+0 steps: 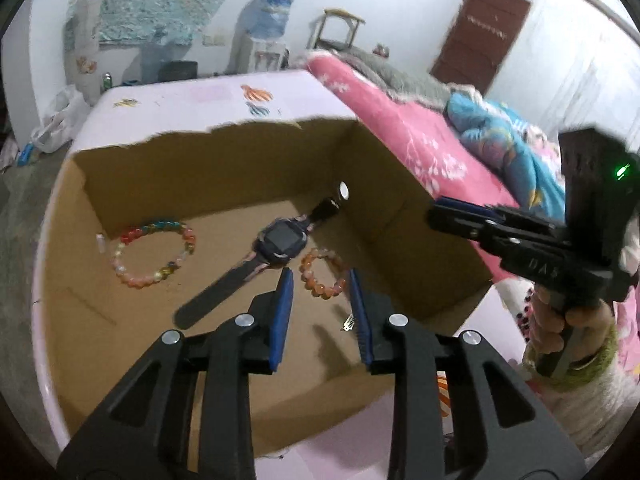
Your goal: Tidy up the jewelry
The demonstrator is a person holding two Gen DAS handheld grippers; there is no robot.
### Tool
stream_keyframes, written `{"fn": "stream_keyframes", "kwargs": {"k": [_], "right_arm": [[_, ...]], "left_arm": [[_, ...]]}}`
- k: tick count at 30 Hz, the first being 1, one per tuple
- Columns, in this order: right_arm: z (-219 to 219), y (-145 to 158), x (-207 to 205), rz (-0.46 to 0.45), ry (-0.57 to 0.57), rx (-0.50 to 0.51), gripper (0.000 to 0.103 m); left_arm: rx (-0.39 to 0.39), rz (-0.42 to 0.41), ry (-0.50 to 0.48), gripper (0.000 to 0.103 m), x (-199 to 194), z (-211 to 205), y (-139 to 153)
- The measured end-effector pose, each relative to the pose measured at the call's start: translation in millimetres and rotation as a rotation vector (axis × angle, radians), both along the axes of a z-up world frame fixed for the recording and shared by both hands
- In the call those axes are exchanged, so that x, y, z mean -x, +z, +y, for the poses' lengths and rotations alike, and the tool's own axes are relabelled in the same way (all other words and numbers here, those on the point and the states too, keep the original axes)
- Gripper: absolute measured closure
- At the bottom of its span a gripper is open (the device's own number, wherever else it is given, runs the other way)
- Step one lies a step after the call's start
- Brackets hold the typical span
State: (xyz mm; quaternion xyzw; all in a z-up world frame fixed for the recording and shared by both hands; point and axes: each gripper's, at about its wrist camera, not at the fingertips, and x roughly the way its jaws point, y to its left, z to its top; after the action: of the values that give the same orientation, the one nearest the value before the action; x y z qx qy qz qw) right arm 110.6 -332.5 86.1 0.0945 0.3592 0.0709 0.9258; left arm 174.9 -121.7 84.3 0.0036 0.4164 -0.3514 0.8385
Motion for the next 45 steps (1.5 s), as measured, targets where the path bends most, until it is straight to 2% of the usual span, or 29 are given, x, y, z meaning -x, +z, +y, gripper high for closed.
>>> {"fn": "stream_keyframes", "kwargs": {"k": [2,3,4,5,7,9,11,14,18,20,22,26,31,36,45], "right_arm": [[-12,2,14,-0.018,-0.042,-0.037,0.077],[-19,1,17,-0.024,-0.062,-0.056,0.073],[-27,0,22,-0.031,-0.087,-0.087,0.063],[-32,-2,25,-0.032,-0.101,-0.114,0.053],[-41,-11,29,-0.013,-0.113,-0.198,0.046],[-45,-26,27,0.034,-0.107,-0.285,0.042],[-46,-39,21,0.077,-0.108,-0.328,0.04],[-42,-58,8,0.142,-0.11,-0.367,0.04],[-28,-66,-4,0.188,-0.06,-0.39,0.04],[-16,-63,-8,0.202,-0.048,-0.348,0.032],[-3,-58,-9,0.22,-0.054,-0.255,0.032],[8,-55,-7,0.229,-0.073,-0.196,0.032],[16,-50,8,0.246,-0.082,-0.188,0.032],[27,-45,42,0.262,-0.101,-0.161,0.032],[31,-49,96,0.268,-0.135,-0.213,0.032]], "left_arm": [[0.029,-0.035,0.034,0.063,7,21,12],[0.036,-0.05,0.049,0.054,10,29,17],[0.038,-0.08,0.081,0.043,14,41,23],[0.041,-0.107,0.11,0.038,18,52,29],[0.037,-0.155,0.173,0.021,27,74,35],[0.024,-0.157,0.245,0.016,29,95,32],[0.024,-0.098,0.291,0.015,22,107,19],[0.022,0.069,0.385,0.015,6,120,-13],[0.109,0.206,0.396,0.015,-5,123,-41],[0.162,0.254,0.36,0.014,-5,120,-47],[0.133,0.226,0.378,0.014,0,117,-47],[0.105,0.202,0.391,0.015,4,109,-46],[0.123,0.216,0.377,0.014,15,116,-42],[0.14,0.226,0.358,0.015,39,126,-41],[0.154,0.21,0.348,0.014,82,135,-43]]}}
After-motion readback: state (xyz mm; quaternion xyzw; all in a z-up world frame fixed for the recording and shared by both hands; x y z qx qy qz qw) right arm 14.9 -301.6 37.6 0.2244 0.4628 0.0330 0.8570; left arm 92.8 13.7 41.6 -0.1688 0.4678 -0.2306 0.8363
